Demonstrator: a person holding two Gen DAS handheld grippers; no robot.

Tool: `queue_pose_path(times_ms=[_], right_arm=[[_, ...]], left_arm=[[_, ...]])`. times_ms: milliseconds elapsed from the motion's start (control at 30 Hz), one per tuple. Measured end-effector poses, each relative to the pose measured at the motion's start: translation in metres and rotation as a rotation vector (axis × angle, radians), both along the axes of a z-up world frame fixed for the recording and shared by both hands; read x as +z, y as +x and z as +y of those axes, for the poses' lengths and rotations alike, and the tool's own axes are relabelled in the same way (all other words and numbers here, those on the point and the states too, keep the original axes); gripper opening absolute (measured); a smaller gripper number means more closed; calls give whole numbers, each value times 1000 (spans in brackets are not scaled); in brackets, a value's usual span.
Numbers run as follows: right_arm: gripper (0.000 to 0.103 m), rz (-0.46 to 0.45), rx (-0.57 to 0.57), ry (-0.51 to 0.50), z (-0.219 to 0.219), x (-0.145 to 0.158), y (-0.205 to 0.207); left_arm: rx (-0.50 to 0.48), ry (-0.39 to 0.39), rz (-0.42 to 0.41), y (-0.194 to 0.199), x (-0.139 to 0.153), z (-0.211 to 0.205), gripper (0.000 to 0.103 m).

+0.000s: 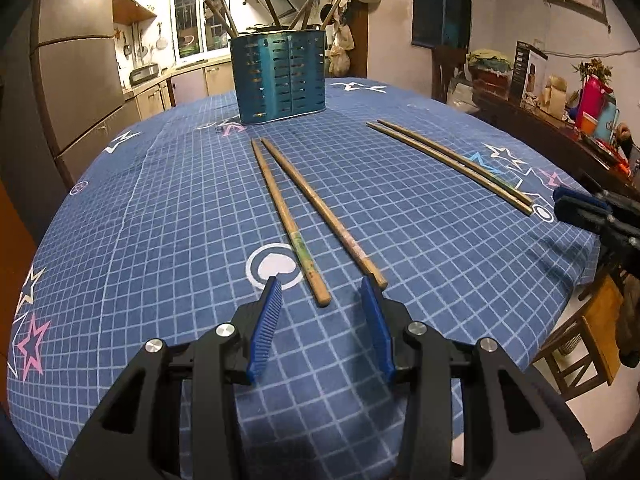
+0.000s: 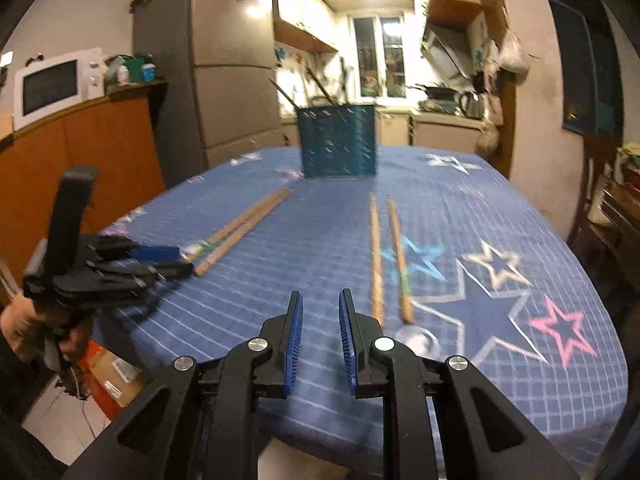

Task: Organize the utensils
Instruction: 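Close the left tool on a chopstick while the right tool grasps another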

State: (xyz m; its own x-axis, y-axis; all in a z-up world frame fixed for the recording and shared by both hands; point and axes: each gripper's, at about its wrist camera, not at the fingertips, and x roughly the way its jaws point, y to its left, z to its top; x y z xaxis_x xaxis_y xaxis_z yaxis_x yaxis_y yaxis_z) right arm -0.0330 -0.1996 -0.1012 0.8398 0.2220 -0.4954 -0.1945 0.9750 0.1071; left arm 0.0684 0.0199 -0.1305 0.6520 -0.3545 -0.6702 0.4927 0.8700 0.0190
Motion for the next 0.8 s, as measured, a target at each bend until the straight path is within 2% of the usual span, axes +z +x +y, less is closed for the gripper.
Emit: queue_pose_path(times_ms=[100,300,800], right_arm=[[20,28,-28,-4,-7,-11,3],[20,20,-54,-17,-9,-21,15],[21,10,-71,36,-14,-28,39]], left_arm=[[9,-9,-8,0,-1,1,38],[15,-16,-19,-3,-2,1,38],[45,-43,-56,-2,-5,0,38]])
